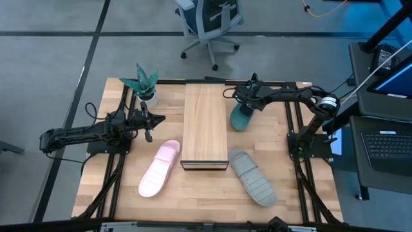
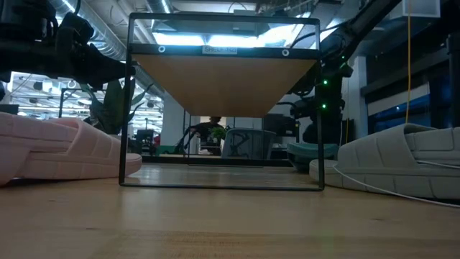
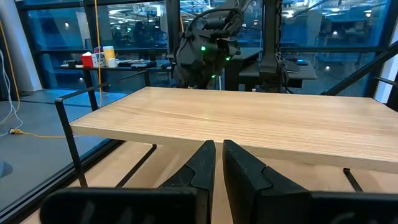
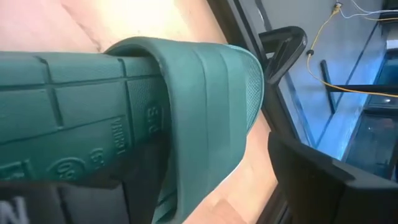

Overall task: Pick and place slippers onto the shelf
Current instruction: Put the green pair of slippers on the shelf

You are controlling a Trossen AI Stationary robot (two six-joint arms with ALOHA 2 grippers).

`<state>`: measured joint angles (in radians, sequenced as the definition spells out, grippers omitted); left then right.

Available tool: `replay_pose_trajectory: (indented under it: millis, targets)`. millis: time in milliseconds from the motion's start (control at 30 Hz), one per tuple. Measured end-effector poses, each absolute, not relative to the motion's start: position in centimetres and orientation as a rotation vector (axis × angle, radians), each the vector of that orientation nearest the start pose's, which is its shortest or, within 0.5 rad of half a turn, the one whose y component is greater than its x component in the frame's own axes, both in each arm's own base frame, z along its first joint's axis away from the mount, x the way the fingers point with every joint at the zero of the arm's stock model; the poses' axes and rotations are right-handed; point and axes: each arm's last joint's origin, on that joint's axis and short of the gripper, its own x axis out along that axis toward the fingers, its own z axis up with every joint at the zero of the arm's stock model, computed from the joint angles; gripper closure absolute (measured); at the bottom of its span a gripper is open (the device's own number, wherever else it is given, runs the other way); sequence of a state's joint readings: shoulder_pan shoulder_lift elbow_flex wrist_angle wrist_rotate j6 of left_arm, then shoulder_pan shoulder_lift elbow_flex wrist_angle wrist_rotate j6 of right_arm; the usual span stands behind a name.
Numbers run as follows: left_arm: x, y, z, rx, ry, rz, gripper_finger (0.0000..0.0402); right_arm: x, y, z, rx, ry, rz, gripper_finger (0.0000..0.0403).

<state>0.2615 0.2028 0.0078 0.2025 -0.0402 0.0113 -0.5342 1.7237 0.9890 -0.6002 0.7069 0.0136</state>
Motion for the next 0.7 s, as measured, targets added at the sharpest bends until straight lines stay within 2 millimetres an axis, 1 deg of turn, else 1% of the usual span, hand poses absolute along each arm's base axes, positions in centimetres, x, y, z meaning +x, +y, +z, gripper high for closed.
replay_pose_trajectory:
  millis: [267, 700]
  targets:
    - [10.60, 2.96, 16.87, 0.012, -0.006, 0.302, 0.0376, 25.06, -17.31, 15.73, -0.108, 1.377, -1.111, 0.0131]
    - [10.60, 2.95, 16.88, 0.012, -0.006, 0.301, 0.0376, 25.03, -17.39, 15.60, -0.057, 1.377, -1.064, 0.0187]
